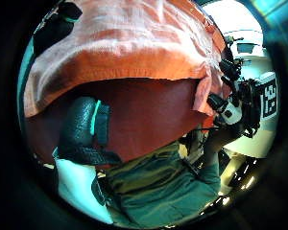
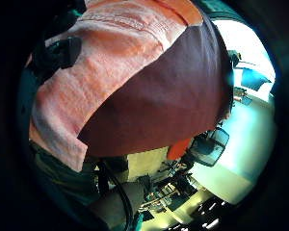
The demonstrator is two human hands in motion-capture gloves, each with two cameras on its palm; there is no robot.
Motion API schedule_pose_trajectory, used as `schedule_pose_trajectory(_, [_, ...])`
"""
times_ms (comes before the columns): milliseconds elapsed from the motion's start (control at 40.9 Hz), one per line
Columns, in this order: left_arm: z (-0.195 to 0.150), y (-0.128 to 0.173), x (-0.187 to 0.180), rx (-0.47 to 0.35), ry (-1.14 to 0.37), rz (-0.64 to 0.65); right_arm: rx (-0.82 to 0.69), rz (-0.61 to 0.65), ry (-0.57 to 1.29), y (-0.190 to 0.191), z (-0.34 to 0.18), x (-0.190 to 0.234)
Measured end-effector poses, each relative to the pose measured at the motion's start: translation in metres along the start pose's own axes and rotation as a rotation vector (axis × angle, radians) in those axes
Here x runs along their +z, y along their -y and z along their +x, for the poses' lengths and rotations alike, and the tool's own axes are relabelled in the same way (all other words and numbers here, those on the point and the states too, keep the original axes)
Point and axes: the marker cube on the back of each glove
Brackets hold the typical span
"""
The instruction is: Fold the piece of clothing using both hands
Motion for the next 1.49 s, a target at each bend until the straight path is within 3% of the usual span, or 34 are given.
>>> schedule_pose_trajectory(171, [-0.004,0.006,0.009,-0.006,-0.004,0.02,0.038,-0.04,-0.012,-0.001,0.005,0.002])
schedule_pose_trajectory(391, [-0.01,0.019,0.012,-0.038,0.022,0.182,0.081,0.058,-0.065,0.011,0.011,0.0])
schedule_pose_trajectory(684, [-0.012,0.018,0.01,-0.039,0.051,0.282,0.074,0.131,-0.098,0.011,0.013,-0.006])
schedule_pose_trajectory(879, [-0.013,0.003,-0.024,-0.011,0.041,0.35,0.051,0.146,-0.096,0.004,0.016,-0.026])
schedule_pose_trajectory(1124, [-0.021,-0.015,-0.084,0.087,0.162,0.282,-0.018,0.151,-0.059,-0.018,0.015,-0.099])
schedule_pose_trajectory(1295, [-0.032,0.014,-0.133,0.045,0.179,0.3,-0.01,0.153,-0.085,0.013,0.009,-0.162])
schedule_pose_trajectory(1490, [-0.047,0.081,-0.173,-0.02,0.207,0.263,0.066,0.175,-0.118,0.07,-0.003,-0.218])
